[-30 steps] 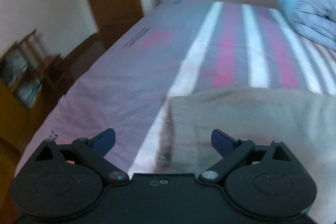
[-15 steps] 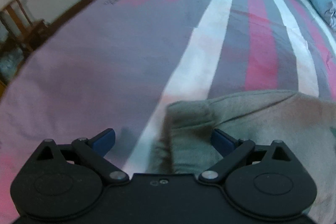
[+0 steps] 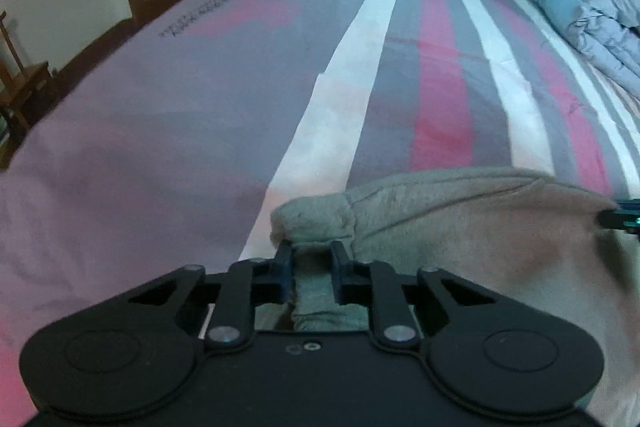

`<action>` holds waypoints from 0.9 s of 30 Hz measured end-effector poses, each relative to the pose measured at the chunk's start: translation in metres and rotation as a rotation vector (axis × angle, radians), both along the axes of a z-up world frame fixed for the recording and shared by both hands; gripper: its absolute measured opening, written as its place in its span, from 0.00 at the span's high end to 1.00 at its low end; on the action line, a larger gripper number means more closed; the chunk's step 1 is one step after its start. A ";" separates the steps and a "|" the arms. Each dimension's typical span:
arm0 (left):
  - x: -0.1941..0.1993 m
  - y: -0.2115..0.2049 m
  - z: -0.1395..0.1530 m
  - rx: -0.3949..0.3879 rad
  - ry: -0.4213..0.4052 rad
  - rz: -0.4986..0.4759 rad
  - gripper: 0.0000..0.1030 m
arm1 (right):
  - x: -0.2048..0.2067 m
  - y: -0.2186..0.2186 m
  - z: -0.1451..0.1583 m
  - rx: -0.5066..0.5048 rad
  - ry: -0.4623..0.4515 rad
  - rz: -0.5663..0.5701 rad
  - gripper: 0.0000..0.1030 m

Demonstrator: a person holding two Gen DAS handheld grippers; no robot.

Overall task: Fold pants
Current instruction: 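Lift the waistband with both grippers and fold it over onto the legs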

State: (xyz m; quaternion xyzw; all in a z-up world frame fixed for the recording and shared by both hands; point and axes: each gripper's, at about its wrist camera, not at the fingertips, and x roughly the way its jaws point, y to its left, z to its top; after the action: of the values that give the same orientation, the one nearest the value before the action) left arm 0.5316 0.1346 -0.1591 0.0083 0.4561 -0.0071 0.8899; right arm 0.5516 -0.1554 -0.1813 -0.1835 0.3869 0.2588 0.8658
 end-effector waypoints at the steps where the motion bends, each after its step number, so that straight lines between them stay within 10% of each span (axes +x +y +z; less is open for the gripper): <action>1: -0.009 0.001 0.007 -0.002 -0.009 -0.007 0.95 | -0.013 -0.003 0.010 0.021 -0.019 -0.006 0.95; 10: -0.141 0.023 0.049 -0.142 -0.011 -0.032 1.00 | -0.198 -0.013 0.070 0.127 -0.125 0.011 0.95; 17: -0.213 0.046 0.011 -0.241 0.165 0.089 1.00 | -0.314 0.005 0.019 0.161 -0.010 -0.079 0.95; 23: -0.238 0.067 0.008 -0.398 0.200 0.223 0.87 | -0.325 0.018 0.005 0.153 0.033 -0.174 0.75; 27: -0.235 0.061 0.015 -0.466 0.184 0.267 0.51 | -0.340 -0.009 0.020 0.271 0.080 -0.273 0.50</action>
State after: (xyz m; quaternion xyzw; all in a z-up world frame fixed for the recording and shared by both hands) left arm 0.2963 0.1956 -0.1437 -0.2573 0.5182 0.0046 0.8156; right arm 0.2120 -0.1642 -0.1616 -0.0005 0.4039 0.1958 0.8936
